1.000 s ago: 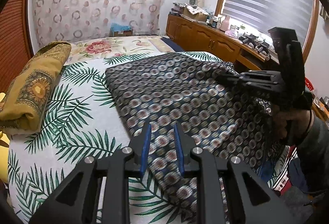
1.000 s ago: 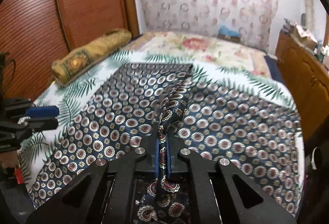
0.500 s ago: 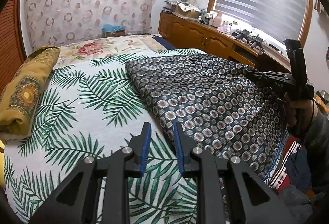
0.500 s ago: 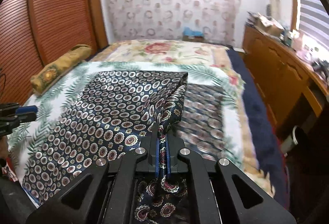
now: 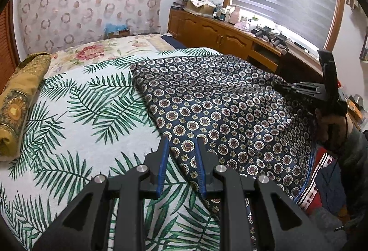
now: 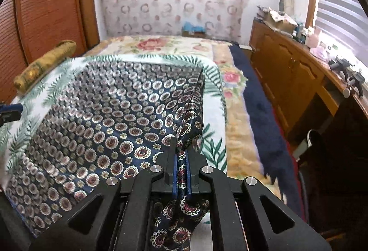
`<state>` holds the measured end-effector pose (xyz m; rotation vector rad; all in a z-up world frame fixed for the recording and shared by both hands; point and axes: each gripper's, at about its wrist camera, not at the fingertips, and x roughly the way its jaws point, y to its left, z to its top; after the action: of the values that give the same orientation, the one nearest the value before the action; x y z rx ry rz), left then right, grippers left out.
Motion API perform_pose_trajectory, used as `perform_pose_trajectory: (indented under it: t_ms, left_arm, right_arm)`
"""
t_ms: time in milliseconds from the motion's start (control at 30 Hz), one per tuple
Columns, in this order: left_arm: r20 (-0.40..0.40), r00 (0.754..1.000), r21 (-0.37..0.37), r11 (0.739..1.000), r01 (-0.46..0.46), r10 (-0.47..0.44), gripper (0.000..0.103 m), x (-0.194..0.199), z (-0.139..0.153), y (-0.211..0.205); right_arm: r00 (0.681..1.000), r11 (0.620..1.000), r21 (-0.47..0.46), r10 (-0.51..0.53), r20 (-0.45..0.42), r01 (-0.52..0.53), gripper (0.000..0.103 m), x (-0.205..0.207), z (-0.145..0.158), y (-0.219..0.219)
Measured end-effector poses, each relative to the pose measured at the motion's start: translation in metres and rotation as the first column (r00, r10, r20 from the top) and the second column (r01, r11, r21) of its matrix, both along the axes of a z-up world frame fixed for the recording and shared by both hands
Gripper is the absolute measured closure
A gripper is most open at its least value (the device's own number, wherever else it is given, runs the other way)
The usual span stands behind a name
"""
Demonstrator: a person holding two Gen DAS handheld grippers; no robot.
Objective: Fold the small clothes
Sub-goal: 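Lift the pinched edge with the right gripper and fold it over the top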
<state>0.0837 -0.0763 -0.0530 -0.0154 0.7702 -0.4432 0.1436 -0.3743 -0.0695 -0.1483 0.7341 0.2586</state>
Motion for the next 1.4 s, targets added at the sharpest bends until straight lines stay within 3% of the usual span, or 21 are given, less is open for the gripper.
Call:
perform_pose_trajectory:
  t_ms: [200, 267, 367, 633, 733, 967, 1067, 1267, 1400]
  left_arm:
    - [-0.018, 1.000, 0.011, 1.000, 0.007, -0.006, 0.083, 0.000, -0.007, -0.005]
    - [-0.026, 1.000, 0.018, 1.000, 0.003, -0.002, 0.083, 0.000, -0.010, -0.006]
    - [-0.035, 0.999, 0.026, 1.000, 0.005, -0.004, 0.083, 0.000, -0.014, -0.008]
    - [-0.059, 0.998, 0.046, 0.999, 0.010, -0.007, 0.083, 0.000, -0.023, -0.012]
    - [-0.072, 0.997, 0.045, 0.999, 0.014, -0.011, 0.083, -0.003, -0.026, -0.012]
    - [-0.124, 0.990, -0.001, 0.998, 0.062, -0.062, 0.083, -0.025, -0.030, -0.011]
    - [-0.145, 0.987, -0.017, 0.997, 0.072, -0.073, 0.075, -0.037, -0.030, -0.010]
    - [-0.196, 0.975, -0.056, 0.994, 0.096, -0.105, 0.073, -0.050, -0.035, -0.014]
    - [-0.190, 0.975, -0.045, 0.993, 0.108, -0.114, 0.073, -0.054, -0.033, -0.020]
  right_arm:
    - [1.000, 1.000, 0.003, -0.017, 0.013, 0.017, 0.091, -0.002, 0.005, -0.004]
    - [0.999, 1.000, -0.013, -0.027, 0.020, 0.027, 0.080, -0.006, 0.006, -0.003]
    - [0.999, 0.999, -0.021, -0.030, 0.033, 0.031, 0.054, -0.012, 0.009, -0.004]
    - [1.000, 1.000, -0.006, -0.001, 0.002, 0.001, 0.045, -0.038, 0.000, 0.003]
    - [0.999, 1.000, -0.008, 0.009, -0.032, -0.010, 0.035, -0.043, -0.010, 0.006]
    - [0.995, 1.000, -0.025, -0.014, -0.102, 0.011, 0.034, -0.057, -0.026, -0.001]
    - [0.992, 0.999, -0.034, -0.013, -0.128, 0.009, 0.034, -0.064, -0.032, -0.002]
    - [0.990, 1.000, -0.019, -0.008, -0.142, 0.005, 0.034, -0.076, -0.034, -0.006]
    - [0.987, 1.000, -0.008, 0.017, -0.160, -0.018, 0.034, -0.077, -0.035, -0.004]
